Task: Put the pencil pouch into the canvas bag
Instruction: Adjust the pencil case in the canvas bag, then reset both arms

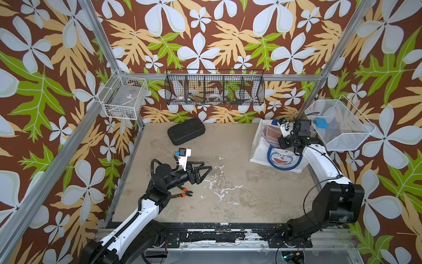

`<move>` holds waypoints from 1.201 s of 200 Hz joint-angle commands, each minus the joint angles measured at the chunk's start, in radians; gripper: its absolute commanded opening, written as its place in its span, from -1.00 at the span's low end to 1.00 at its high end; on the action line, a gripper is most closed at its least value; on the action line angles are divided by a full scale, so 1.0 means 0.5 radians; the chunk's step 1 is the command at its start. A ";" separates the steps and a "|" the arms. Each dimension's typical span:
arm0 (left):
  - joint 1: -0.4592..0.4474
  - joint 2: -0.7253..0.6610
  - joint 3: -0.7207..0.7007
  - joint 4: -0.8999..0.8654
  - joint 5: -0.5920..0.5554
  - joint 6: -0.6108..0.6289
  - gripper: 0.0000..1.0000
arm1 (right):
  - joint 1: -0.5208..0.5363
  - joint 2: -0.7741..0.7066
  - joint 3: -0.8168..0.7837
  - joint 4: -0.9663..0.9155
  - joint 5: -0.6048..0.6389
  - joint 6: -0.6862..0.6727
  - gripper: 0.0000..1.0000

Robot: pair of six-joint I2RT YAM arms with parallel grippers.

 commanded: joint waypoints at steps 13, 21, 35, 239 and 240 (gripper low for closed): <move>0.029 0.013 -0.002 0.080 0.024 -0.004 0.89 | -0.057 0.155 0.068 -0.065 0.021 0.029 -0.84; 0.033 0.016 -0.004 0.080 0.025 -0.004 0.89 | -0.059 0.168 0.078 -0.068 0.023 0.026 -0.85; 0.038 0.026 -0.002 0.080 0.023 -0.004 0.89 | -0.058 0.155 0.089 -0.066 0.041 0.021 -0.85; 0.245 0.093 0.214 -0.700 -1.541 0.374 1.00 | 0.976 -1.738 -2.186 1.686 0.479 0.886 0.99; 0.250 0.097 0.207 -0.696 -1.556 0.369 1.00 | 0.974 -1.737 -2.198 1.703 0.500 0.886 1.00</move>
